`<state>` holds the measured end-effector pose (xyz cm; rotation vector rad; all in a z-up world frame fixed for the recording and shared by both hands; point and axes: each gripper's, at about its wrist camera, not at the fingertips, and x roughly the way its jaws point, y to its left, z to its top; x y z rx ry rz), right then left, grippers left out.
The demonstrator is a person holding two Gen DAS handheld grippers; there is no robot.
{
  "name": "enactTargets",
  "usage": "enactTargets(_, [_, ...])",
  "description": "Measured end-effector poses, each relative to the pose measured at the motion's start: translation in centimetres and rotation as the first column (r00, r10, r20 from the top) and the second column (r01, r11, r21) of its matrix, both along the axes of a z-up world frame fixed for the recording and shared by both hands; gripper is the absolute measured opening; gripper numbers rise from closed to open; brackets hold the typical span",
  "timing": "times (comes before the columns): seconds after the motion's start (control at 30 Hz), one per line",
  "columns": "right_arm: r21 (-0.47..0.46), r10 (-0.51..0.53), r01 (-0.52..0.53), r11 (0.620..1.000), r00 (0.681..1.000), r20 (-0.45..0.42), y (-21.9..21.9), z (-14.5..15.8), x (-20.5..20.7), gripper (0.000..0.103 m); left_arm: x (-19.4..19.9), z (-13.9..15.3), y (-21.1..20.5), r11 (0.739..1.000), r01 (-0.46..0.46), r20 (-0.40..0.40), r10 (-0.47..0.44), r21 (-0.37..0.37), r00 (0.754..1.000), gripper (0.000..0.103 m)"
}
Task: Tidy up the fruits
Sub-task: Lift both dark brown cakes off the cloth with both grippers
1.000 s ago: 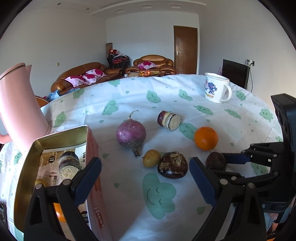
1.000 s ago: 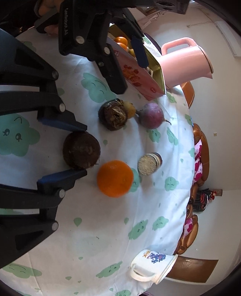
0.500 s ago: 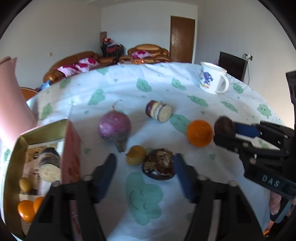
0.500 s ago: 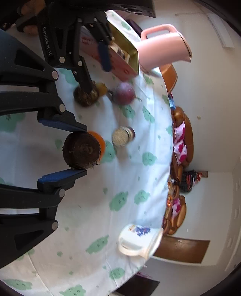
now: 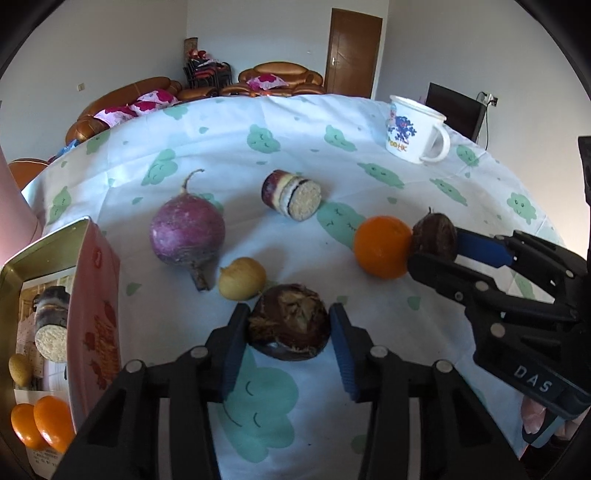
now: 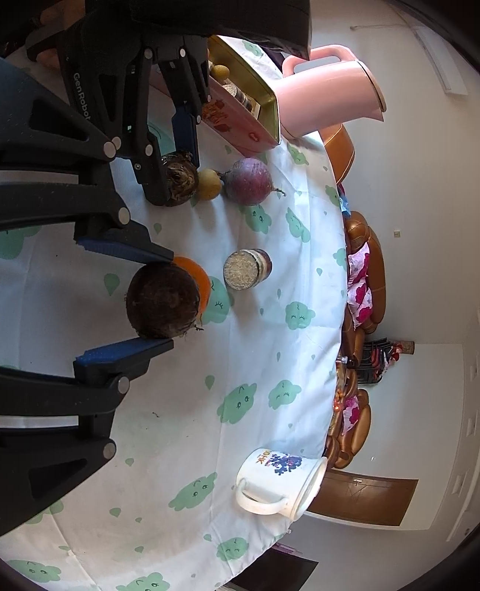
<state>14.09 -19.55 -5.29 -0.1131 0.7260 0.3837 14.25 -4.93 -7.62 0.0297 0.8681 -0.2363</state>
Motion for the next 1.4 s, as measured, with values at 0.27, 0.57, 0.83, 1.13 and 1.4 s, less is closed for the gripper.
enactTargets(0.27, [0.025,0.019,-0.019,1.000,0.999,0.030,-0.2,0.4,-0.6,0.042,-0.7,0.7,-0.1,1.000,0.004,0.051,-0.004,0.006,0.999,0.045])
enactTargets(0.57, [0.046,0.044,-0.047,0.998,0.997,0.063,-0.2,0.8,-1.3,0.042,-1.4,1.6,0.0,1.000,0.001,0.118,-0.001,0.005,0.993,0.045])
enactTargets(0.83, [0.056,0.046,-0.050,0.997,0.996,0.082,-0.3,1.0,-1.6,0.042,-1.9,2.0,0.4,1.000,-0.013,0.152,0.013,-0.001,0.988,0.045])
enactTargets(1.13, [0.072,0.048,-0.056,0.996,0.993,0.111,-0.6,1.4,-2.0,0.042,-2.8,2.7,0.6,1.000,-0.017,0.208,0.019,-0.013,0.978,0.045])
enactTargets(1.4, [0.090,0.052,-0.065,0.994,0.988,0.144,-0.9,1.7,-2.6,0.042,-3.4,3.1,0.6,1.000,-0.029,0.246,0.030,-0.008,0.969,0.045])
